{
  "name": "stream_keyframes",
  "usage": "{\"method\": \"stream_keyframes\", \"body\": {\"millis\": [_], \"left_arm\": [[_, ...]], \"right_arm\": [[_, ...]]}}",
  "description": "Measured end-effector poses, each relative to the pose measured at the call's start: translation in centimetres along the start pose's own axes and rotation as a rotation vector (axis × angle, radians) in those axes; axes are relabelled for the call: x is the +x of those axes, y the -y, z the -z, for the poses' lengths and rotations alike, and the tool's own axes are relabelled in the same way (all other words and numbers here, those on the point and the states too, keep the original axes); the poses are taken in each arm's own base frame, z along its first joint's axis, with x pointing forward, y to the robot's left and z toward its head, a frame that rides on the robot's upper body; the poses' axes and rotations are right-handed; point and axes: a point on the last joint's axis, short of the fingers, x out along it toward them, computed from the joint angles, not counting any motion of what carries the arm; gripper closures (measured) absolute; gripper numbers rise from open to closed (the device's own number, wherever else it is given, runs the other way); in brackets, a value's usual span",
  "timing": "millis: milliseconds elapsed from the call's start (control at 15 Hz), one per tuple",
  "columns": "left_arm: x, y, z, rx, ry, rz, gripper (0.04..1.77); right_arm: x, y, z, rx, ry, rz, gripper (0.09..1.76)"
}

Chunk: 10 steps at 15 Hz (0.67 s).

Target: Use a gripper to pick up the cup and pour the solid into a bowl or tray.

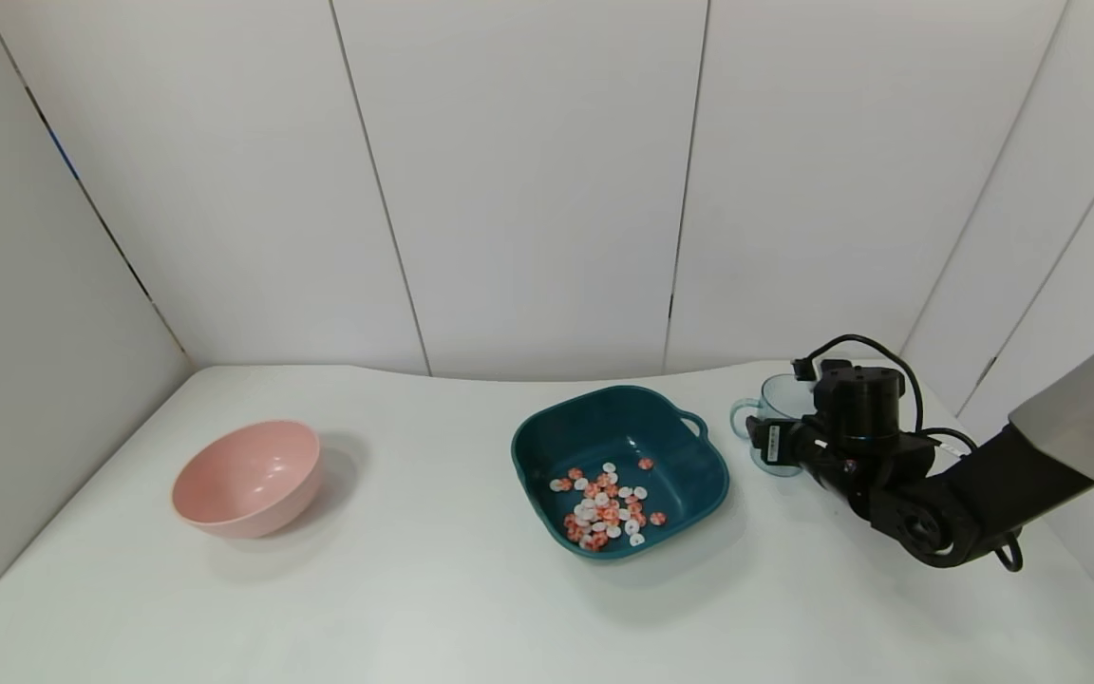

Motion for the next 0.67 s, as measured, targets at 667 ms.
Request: {"method": "stream_keyframes", "body": {"millis": [667], "left_arm": [[0.0,0.0,0.0,0.0,0.0,0.0,0.09]], "right_arm": [[-1.2,0.4,-0.5,-0.016,-0.077,-0.011,0.19]]}}
